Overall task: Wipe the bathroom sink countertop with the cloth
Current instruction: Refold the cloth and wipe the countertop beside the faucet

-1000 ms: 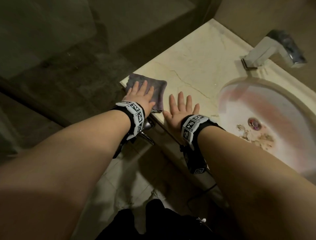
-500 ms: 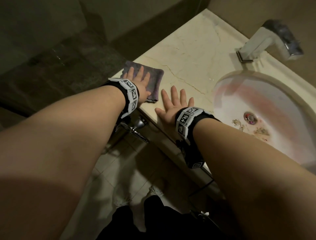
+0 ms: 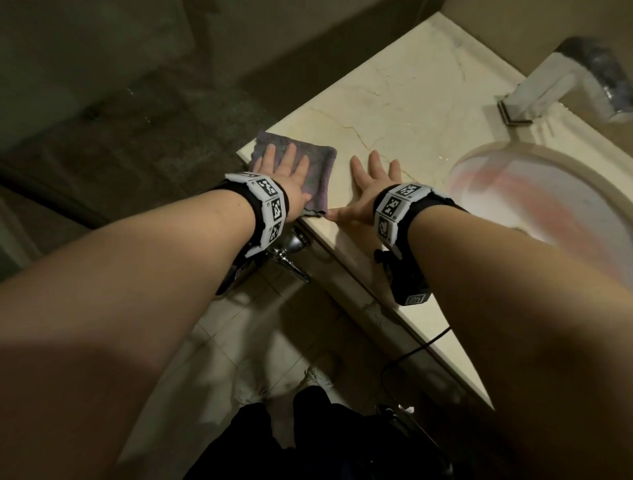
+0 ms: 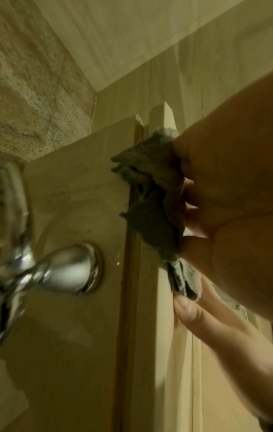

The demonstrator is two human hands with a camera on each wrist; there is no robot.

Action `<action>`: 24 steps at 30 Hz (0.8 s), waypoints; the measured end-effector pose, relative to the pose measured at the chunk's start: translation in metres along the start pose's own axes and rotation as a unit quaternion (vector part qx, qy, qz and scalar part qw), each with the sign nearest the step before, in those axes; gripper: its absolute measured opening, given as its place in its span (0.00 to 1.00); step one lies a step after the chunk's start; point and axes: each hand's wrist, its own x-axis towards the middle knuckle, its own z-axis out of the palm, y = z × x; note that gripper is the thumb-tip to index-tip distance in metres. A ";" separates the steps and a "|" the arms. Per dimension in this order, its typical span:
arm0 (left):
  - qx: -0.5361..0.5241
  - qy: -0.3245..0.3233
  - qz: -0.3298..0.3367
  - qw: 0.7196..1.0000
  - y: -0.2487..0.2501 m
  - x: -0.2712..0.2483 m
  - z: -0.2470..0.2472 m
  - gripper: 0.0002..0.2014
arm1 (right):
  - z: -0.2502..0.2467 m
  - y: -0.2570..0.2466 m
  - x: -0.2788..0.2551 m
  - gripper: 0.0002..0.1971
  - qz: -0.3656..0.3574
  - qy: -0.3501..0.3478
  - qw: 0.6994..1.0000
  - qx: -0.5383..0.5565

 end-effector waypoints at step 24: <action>-0.082 0.040 -0.029 0.995 -0.011 -0.005 0.016 0.31 | -0.007 -0.006 0.006 0.59 0.010 -0.013 0.999 -0.040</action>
